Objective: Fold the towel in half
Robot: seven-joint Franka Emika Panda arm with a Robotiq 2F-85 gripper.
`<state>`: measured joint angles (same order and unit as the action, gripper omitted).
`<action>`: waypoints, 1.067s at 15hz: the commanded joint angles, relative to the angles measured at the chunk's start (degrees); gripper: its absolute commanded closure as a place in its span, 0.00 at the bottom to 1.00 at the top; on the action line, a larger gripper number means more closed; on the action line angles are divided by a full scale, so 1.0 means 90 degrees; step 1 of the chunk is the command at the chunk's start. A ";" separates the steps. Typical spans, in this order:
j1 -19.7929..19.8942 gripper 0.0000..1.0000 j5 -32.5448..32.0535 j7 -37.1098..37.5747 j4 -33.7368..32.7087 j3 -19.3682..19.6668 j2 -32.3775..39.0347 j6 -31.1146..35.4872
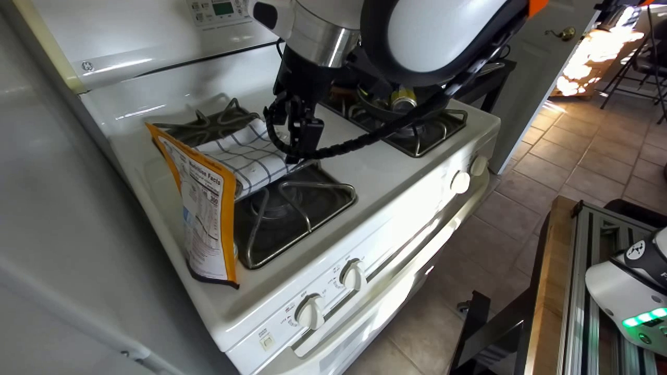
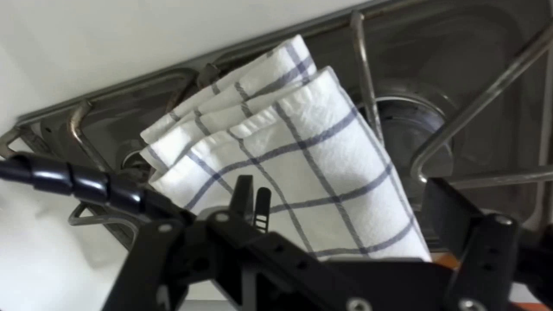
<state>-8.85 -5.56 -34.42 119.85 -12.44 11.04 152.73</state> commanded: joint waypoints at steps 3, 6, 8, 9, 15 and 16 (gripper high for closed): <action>-0.0021 0.00 -0.0165 0.1052 -0.0555 0.0058 0.0578 -0.0022; -0.0016 0.00 -0.0063 0.1154 -0.0827 -0.0019 0.0764 -0.0333; -0.0074 0.00 -0.0194 0.1326 -0.0953 0.0029 0.0955 -0.0243; -0.0097 0.00 -0.0215 0.1405 -0.1013 0.0047 0.1056 -0.0284; -0.0077 0.00 -0.0057 0.1508 -0.1138 -0.0099 0.1069 -0.0516; -0.0052 0.00 0.0000 0.1448 -0.1100 -0.0157 0.0935 -0.0465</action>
<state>-9.68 -7.09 -21.25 110.10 -12.45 21.41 149.44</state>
